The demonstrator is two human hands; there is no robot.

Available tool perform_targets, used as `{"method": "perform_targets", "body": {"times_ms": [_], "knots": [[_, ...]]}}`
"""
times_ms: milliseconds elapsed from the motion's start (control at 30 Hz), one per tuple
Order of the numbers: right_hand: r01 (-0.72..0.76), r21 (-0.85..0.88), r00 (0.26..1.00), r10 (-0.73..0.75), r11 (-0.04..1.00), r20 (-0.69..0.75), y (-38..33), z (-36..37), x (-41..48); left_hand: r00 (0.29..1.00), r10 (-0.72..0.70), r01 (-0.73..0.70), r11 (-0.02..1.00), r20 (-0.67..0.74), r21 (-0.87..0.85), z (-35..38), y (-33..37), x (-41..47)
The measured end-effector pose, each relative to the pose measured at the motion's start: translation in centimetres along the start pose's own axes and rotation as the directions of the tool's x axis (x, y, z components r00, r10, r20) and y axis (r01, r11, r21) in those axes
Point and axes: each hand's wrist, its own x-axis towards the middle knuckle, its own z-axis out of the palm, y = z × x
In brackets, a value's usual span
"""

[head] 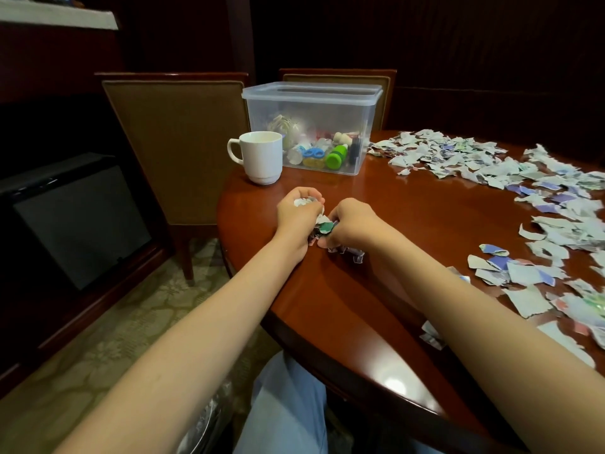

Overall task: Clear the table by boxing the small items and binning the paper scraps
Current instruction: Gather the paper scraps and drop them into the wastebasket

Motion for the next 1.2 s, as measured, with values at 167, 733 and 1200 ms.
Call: {"method": "perform_targets", "body": {"times_ms": [167,733,1200], "knots": [[0.023,-0.008,1.000,-0.023,1.000,0.000,0.1,0.1,0.0,1.000,0.006,-0.006,0.999,0.012,-0.037,0.0,-0.1,0.0],[-0.045,0.498,0.985,0.123,0.866,-0.125,0.9,1.7,0.8,0.990,-0.123,0.099,0.952,-0.069,-0.289,1.2,0.1,-0.4],[-0.018,0.980,0.923,0.374,-0.201,0.093,-1.3,1.3,0.1,0.967,-0.240,0.145,0.786,-0.080,-0.601,3.5,0.9,-1.5]]}}
